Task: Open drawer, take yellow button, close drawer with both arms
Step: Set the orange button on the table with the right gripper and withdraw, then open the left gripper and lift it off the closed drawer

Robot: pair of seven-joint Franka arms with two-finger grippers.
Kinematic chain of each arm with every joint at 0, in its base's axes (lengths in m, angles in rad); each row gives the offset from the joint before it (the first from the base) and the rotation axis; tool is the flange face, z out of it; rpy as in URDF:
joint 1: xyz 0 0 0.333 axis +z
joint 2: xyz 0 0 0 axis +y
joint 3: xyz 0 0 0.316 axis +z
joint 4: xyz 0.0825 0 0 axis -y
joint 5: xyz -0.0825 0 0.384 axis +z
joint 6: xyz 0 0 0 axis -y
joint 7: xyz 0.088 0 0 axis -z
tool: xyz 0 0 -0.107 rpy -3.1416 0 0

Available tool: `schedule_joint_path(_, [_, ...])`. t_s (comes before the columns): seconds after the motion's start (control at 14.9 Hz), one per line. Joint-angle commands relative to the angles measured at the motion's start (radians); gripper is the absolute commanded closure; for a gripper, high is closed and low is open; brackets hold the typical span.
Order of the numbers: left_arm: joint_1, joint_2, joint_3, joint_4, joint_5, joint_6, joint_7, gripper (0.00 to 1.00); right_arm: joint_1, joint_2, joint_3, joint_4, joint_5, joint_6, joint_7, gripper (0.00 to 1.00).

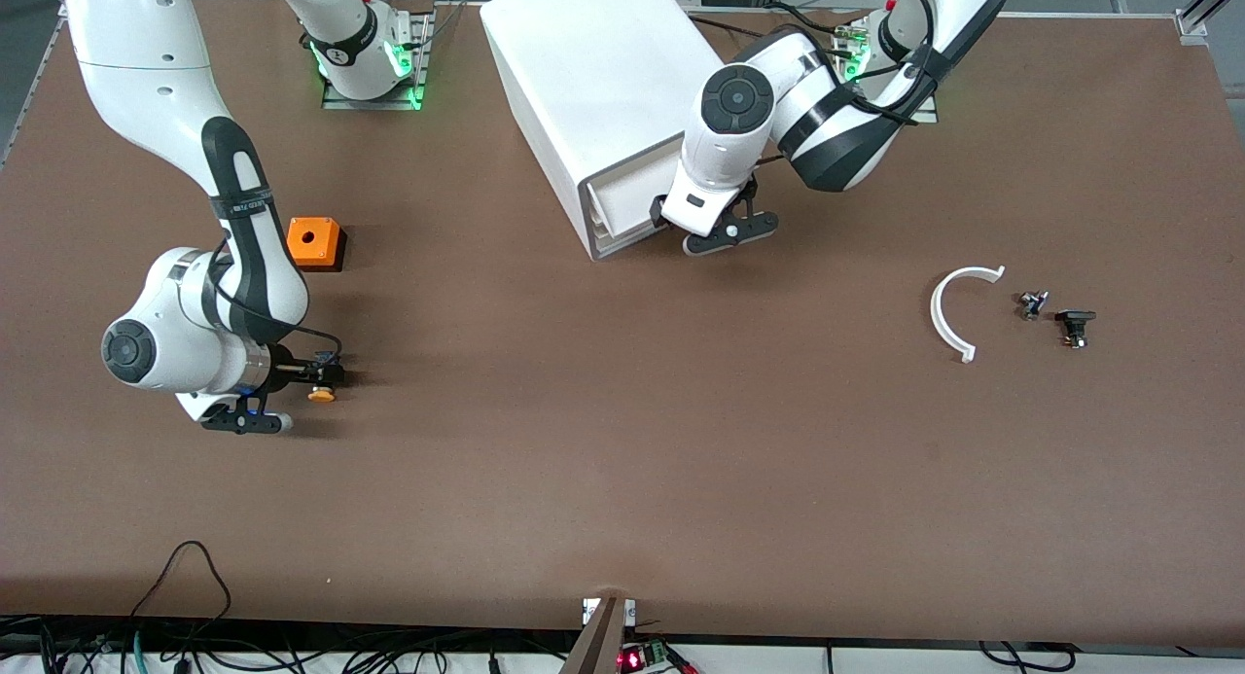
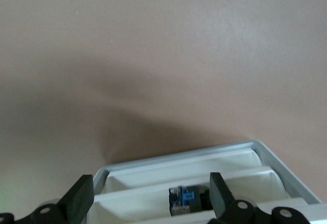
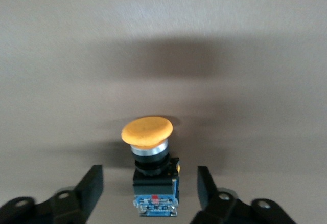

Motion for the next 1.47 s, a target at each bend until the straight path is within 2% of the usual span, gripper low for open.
schedule_joint_path(0.0, [0.016, -0.031, -0.041, -0.028, -0.036, -0.019, -0.004, 0.00, 0.017, -0.079, -0.019, 0.002, -0.030, -0.020, -0.012, 0.00])
schedule_joint_path(0.07, [0.014, -0.031, -0.042, -0.031, -0.036, -0.019, -0.004, 0.00, 0.021, -0.108, -0.019, 0.000, -0.060, -0.026, -0.010, 0.01])
schedule_joint_path(0.33, [0.016, -0.029, -0.071, -0.054, -0.036, -0.019, -0.033, 0.00, 0.020, -0.223, -0.022, -0.005, -0.076, -0.091, -0.001, 0.01])
schedule_joint_path(0.54, [0.014, -0.026, -0.084, -0.054, -0.036, -0.016, -0.039, 0.00, 0.021, -0.328, -0.026, -0.005, -0.125, -0.166, 0.048, 0.00])
schedule_joint_path(0.6, [0.014, -0.026, -0.085, -0.055, -0.036, -0.016, -0.039, 0.00, 0.021, -0.371, -0.024, -0.002, -0.149, -0.204, 0.051, 0.00])
schedule_joint_path(0.74, [0.014, -0.026, -0.087, -0.055, -0.036, -0.018, -0.039, 0.00, 0.023, -0.457, -0.015, 0.005, -0.260, -0.285, 0.045, 0.00])
schedule_joint_path(0.94, [0.010, -0.022, -0.088, -0.055, -0.036, -0.018, -0.039, 0.00, 0.023, -0.539, -0.003, 0.034, -0.262, -0.391, 0.053, 0.00])
schedule_joint_path(1.14, [0.016, -0.022, -0.105, -0.055, -0.043, -0.019, -0.039, 0.00, 0.024, -0.576, -0.001, 0.104, -0.260, -0.514, 0.125, 0.00])
schedule_joint_path(1.2, [0.014, -0.022, -0.107, -0.055, -0.054, -0.019, -0.039, 0.00, 0.018, -0.576, 0.011, 0.129, -0.259, -0.535, 0.148, 0.00])
schedule_joint_path(1.27, [0.014, -0.020, -0.108, -0.055, -0.059, -0.018, -0.039, 0.00, -0.008, -0.579, 0.049, 0.146, -0.259, -0.557, 0.169, 0.00])
schedule_joint_path(1.34, [0.014, -0.022, -0.108, -0.055, -0.063, -0.018, -0.039, 0.00, -0.066, -0.584, 0.104, 0.164, -0.262, -0.577, 0.174, 0.00])
schedule_joint_path(1.41, [0.014, -0.022, -0.110, -0.055, -0.065, -0.018, -0.039, 0.00, -0.141, -0.585, 0.202, 0.187, -0.271, -0.589, 0.170, 0.00])
